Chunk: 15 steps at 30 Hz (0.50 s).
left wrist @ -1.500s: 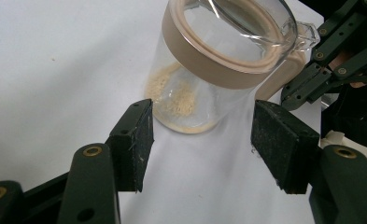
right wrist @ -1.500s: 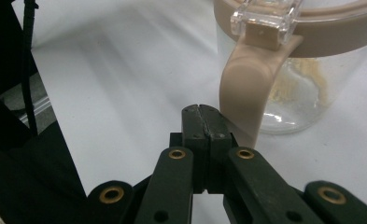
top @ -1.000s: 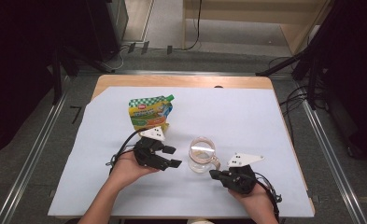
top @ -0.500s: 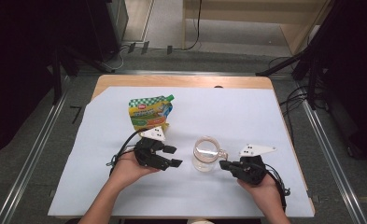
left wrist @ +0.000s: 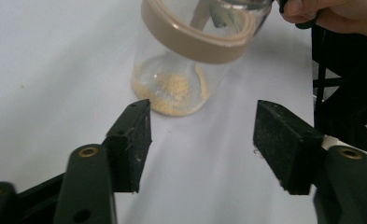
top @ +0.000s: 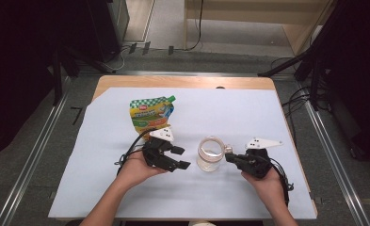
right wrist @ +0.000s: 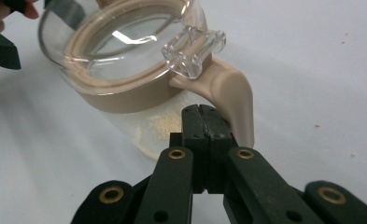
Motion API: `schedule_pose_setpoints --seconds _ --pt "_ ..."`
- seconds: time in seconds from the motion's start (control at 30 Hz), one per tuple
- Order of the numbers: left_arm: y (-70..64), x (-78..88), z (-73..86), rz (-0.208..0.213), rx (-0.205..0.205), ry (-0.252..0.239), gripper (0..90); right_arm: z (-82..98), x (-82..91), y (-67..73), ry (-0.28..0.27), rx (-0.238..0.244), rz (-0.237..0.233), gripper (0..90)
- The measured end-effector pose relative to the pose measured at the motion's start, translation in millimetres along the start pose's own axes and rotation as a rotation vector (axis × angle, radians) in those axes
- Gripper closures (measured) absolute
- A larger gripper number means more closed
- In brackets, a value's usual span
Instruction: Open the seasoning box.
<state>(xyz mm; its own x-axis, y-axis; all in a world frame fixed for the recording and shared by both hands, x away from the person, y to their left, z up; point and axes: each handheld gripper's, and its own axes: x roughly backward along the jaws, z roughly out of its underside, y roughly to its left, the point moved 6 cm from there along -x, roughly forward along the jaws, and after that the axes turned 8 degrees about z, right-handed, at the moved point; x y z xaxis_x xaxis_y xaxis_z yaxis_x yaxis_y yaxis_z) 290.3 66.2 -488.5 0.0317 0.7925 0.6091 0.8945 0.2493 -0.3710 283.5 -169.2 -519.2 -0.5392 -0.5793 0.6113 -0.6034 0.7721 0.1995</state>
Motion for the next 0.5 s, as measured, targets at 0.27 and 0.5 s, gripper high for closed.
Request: schedule_pose_setpoints --seconds 0.27,0.5 --pt "-1.6 -4.7 -15.5 0.048 -0.016 -0.042 22.5 -2.5 24.9 -6.0 -0.012 0.002 0.027 90.0" --pt "5.5 -13.2 -34.2 0.055 -0.048 -0.025 16.9 -2.8 17.4 -24.7 0.021 -0.025 0.051 90.0"
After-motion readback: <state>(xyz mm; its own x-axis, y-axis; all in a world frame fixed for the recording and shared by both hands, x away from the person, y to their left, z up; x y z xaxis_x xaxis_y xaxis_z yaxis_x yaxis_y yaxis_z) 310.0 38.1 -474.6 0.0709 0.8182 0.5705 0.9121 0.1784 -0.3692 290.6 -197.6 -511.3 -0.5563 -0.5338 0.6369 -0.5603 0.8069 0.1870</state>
